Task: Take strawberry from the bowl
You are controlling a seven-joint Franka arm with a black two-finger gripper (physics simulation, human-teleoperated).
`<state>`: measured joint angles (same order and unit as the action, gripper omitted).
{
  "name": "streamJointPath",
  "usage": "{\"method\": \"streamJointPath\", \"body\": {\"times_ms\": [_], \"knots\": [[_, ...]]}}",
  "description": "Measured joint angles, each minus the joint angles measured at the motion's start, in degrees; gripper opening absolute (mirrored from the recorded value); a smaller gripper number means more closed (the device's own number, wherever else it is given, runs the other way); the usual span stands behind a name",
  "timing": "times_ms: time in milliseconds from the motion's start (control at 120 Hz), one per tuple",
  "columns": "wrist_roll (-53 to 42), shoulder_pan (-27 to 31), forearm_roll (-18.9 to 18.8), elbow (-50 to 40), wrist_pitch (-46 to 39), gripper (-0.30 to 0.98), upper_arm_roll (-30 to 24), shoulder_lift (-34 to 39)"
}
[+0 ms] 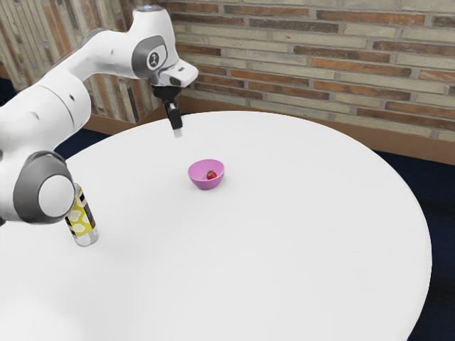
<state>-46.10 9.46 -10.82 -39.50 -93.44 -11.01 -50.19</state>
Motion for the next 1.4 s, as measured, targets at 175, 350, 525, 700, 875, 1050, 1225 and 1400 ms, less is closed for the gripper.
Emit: {"method": "streamJointPath", "body": {"times_ms": [175,350,525,700,875,1050,1225,1400], "knots": [[-13.4,-0.2,-1.9,3.9,-5.0,0.68,-1.2,-7.5],[-24.3,-0.9,-5.8,2.9,-9.9,0.68,-5.1,-10.2],[-32.7,0.0,-6.8,2.2,-14.2,0.54,-7.1,-12.1],[-38.9,0.2,-7.1,2.1,-17.0,0.37,-8.0,-14.2],[-43.7,0.6,-7.2,2.0,-20.0,0.31,-8.1,-16.3],[-47.3,0.8,-7.2,2.1,-22.6,0.3,-8.2,-18.1],[-50.0,0.8,-7.2,2.1,-24.6,0.31,-8.7,-19.2],[-51.8,0.8,-7.4,2.0,-25.8,0.27,-9.3,-20.1]]}}
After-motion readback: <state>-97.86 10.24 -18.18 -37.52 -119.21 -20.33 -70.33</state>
